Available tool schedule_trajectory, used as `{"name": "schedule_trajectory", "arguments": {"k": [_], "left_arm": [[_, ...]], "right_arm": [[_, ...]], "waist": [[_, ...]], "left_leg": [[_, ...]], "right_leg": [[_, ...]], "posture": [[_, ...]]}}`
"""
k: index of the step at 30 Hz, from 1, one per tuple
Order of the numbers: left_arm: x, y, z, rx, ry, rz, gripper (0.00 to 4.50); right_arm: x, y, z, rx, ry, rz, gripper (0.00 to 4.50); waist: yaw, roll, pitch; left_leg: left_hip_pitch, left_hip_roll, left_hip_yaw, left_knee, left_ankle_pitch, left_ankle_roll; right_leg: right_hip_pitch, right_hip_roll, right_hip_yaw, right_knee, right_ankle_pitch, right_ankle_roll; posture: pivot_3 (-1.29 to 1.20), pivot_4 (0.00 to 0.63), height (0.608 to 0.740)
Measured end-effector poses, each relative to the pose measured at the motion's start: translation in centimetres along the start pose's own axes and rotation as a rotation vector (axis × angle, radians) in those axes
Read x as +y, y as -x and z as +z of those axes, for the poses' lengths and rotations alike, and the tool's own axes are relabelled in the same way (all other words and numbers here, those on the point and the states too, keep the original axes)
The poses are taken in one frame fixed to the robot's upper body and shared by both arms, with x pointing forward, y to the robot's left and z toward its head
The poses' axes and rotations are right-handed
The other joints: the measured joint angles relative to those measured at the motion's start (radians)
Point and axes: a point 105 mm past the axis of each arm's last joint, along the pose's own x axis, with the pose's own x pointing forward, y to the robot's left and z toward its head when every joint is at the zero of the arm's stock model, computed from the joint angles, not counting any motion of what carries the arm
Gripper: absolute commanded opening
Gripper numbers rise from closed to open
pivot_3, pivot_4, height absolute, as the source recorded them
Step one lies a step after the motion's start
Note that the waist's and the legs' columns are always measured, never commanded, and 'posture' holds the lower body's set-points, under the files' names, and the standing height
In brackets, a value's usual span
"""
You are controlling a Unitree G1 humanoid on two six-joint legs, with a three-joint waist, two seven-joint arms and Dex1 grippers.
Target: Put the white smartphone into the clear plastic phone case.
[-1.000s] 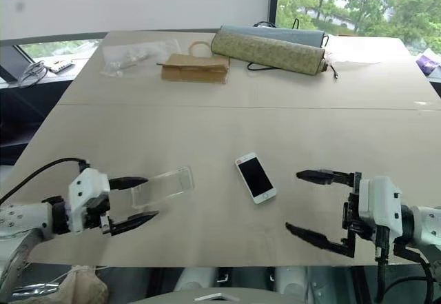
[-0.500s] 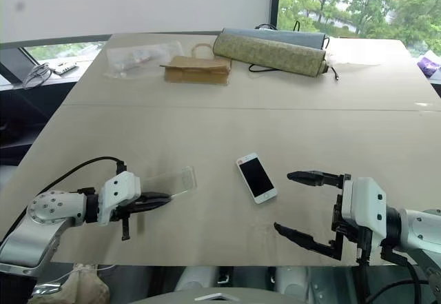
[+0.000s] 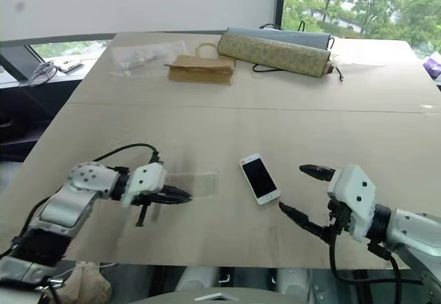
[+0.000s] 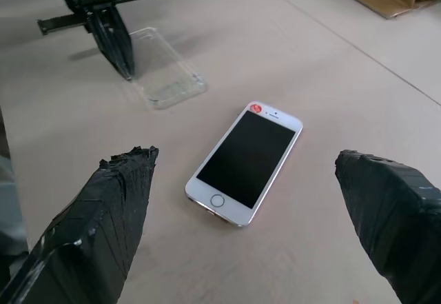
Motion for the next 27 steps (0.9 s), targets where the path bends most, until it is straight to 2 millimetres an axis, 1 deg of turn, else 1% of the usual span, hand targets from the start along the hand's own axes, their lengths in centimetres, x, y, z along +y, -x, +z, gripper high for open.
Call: {"name": "schedule_trajectory", "arguments": {"k": [4,7,15,16,17,19,21,24,26,27], "left_arm": [[1.1,-1.0,0.7,0.008,-0.028,-0.019,0.03],[1.8,-2.2,1.4,0.005,-0.043,-0.040,0.03],[2.2,-4.9,3.1,-0.006,-0.059,-0.116,0.03],[2.3,-5.3,3.4,-0.010,-0.056,-0.119,0.03],[2.4,-6.3,4.0,-0.019,-0.056,-0.125,0.03],[2.5,-6.8,4.4,-0.022,-0.062,-0.136,0.03],[2.7,-7.1,4.6,-0.017,-0.067,-0.140,0.03],[3.0,-6.7,4.4,0.005,-0.058,-0.137,0.03],[2.8,-5.9,4.1,0.021,-0.032,-0.135,0.03],[2.4,-4.9,3.6,0.044,-0.012,-0.134,0.03]], "right_arm": [[0.9,0.1,-0.4,0.016,-0.061,0.028,4.50],[0.9,0.1,-0.7,0.022,-0.071,0.019,4.50],[1.0,0.1,-0.8,0.026,-0.079,0.017,4.50],[1.0,0.1,-0.7,0.025,-0.077,0.017,4.50],[1.0,0.1,-0.7,0.025,-0.076,0.017,4.50],[1.0,0.1,-0.7,0.025,-0.075,0.017,4.50],[0.9,0.1,-0.7,0.024,-0.074,0.017,4.50],[0.9,-0.1,-0.6,0.022,-0.071,0.020,4.50],[0.9,-0.1,-0.6,0.027,-0.079,0.021,4.50],[0.9,-0.1,-0.7,0.027,-0.083,0.022,4.50]], "waist": [[0.001,-0.001,0.001],[0.002,-0.002,0.001],[0.004,-0.002,0.000],[0.006,-0.002,0.000],[0.006,-0.002,0.000],[0.005,-0.002,0.000],[0.001,-0.002,0.000],[-0.003,-0.002,0.001],[-0.006,-0.003,0.001],[-0.012,-0.003,0.001]], "left_leg": [[0.000,0.000,0.000,0.001,0.000,0.000],[0.000,0.000,-0.001,0.002,0.000,0.000],[0.000,-0.001,-0.001,0.002,0.000,0.001],[-0.001,-0.001,-0.001,0.003,0.000,0.001],[-0.002,-0.001,-0.002,0.005,-0.001,0.002],[-0.004,-0.001,-0.002,0.007,-0.001,0.002],[-0.004,-0.001,-0.002,0.007,-0.001,0.003],[-0.004,0.000,-0.002,0.007,-0.002,0.003],[-0.004,0.001,-0.002,0.007,-0.002,0.003],[-0.004,0.002,-0.002,0.007,-0.002,0.003]], "right_leg": [[0.000,0.002,0.001,0.000,0.000,0.000],[0.001,0.002,0.001,0.000,0.000,0.000],[0.001,0.002,0.002,0.000,0.000,0.000],[0.001,0.002,0.001,0.000,0.000,0.000],[0.001,0.002,0.001,0.000,0.000,0.000],[0.001,0.002,0.000,0.000,0.000,0.001],[0.001,0.002,0.000,0.000,0.000,0.001],[0.001,0.003,0.001,0.001,0.000,0.001],[0.000,0.004,0.000,0.001,0.000,0.001],[0.000,0.005,0.001,0.001,0.000,0.001]], "posture": [[0.00,0.150,0.740],[0.00,0.150,0.740],[0.00,0.150,0.740],[0.00,0.150,0.740],[0.00,0.150,0.740],[0.00,0.150,0.740],[0.00,0.150,0.740],[0.00,0.150,0.740],[0.00,0.150,0.740],[0.00,0.150,0.740]]}}
